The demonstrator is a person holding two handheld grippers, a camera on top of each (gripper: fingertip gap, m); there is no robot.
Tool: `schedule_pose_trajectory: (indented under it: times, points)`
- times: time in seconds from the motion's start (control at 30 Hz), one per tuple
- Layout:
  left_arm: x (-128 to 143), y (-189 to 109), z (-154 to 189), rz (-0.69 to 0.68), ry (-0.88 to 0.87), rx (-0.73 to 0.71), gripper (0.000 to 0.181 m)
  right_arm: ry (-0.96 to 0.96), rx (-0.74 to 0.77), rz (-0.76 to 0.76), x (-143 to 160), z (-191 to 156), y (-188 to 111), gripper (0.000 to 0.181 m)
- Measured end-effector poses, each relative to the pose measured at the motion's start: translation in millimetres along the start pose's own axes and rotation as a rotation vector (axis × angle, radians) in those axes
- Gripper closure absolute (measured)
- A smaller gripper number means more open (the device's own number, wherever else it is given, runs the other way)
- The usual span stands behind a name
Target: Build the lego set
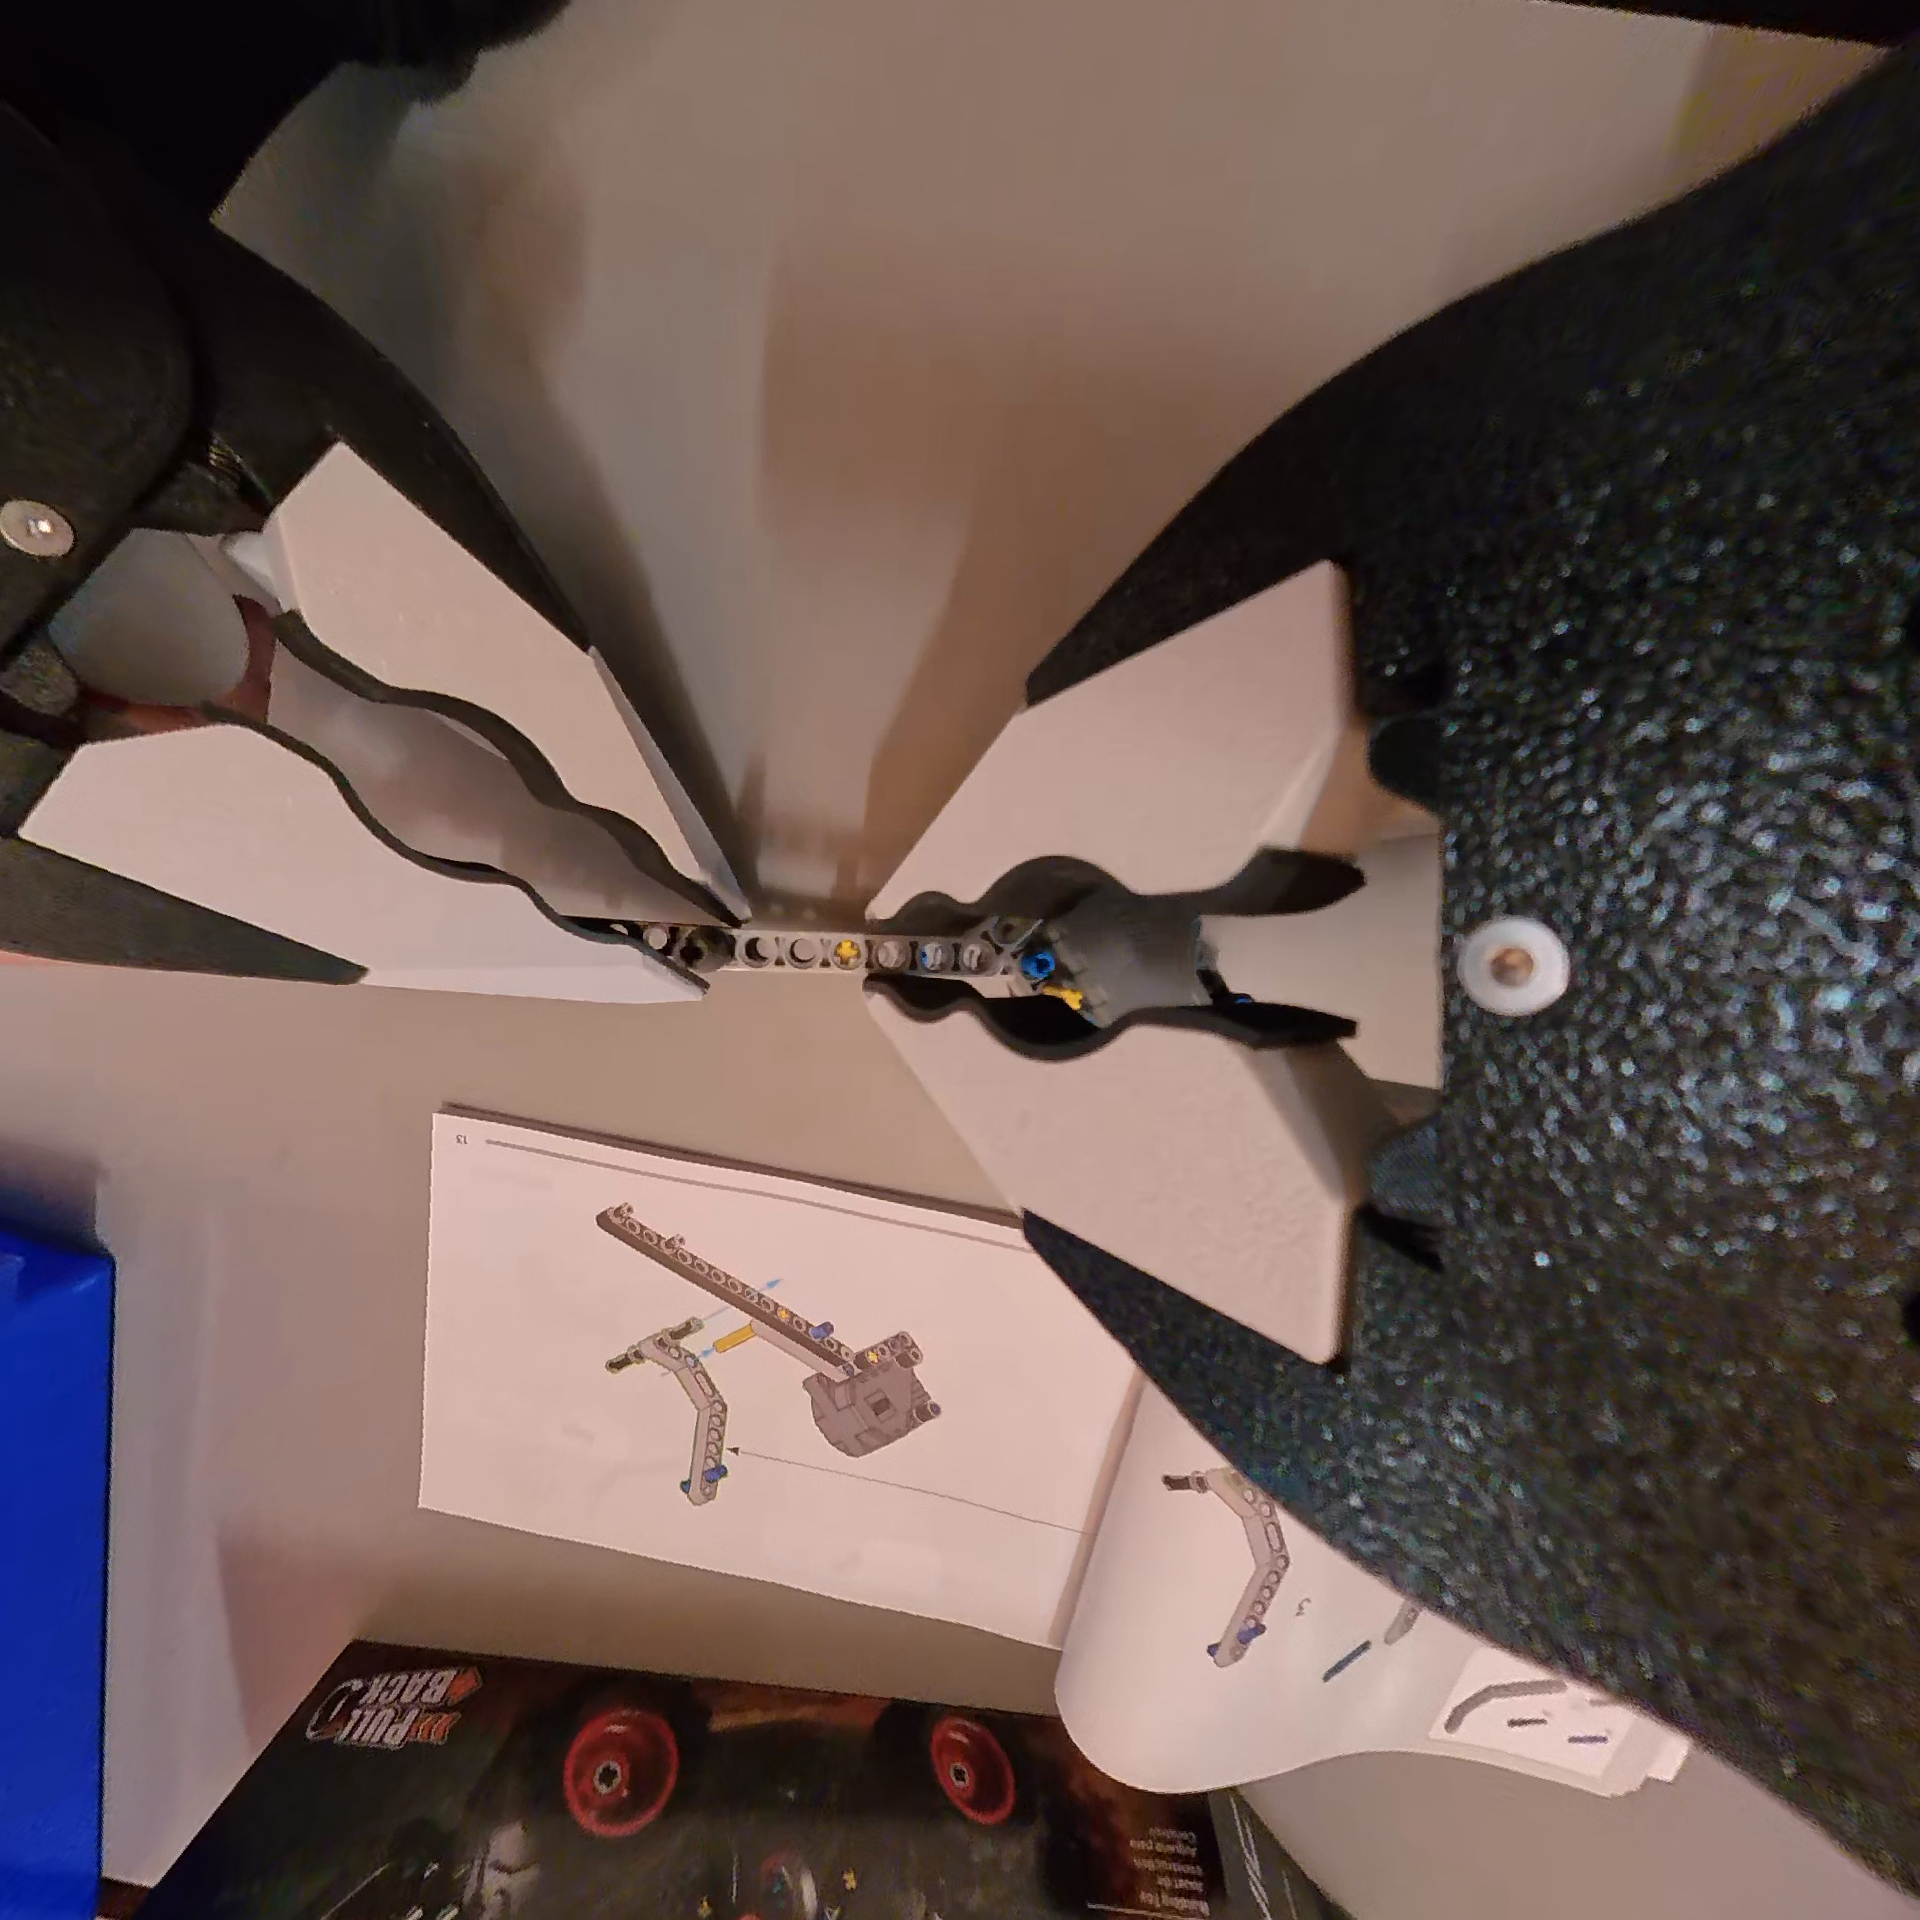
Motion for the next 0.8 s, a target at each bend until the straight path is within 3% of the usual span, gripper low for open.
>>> schedule_pose_trajectory:
  times: [0.03, 0.8]
  points:
    - [-0.1, -0.1, 0.0, -0.001, -0.001, -0.002, 0.177, 0.000, 0.000, 0.001, 0.0, 0.1, 0.0, 0.170]
    - [4.4, -3.1, 2.5, 0.038, 0.007, 0.009, 0.177, -0.003, -0.002, -0.015, 2.1, -0.6, -0.6, 0.171]
Point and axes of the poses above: each gripper's, where its closed fingertips meet, y out along the fingers, x out of its underside, z = x × y across the jaws, the point moved 1 cm from there along -y, back along the fingers, and after that the axes turned 6 degrees about x, right-handed, at the moved point
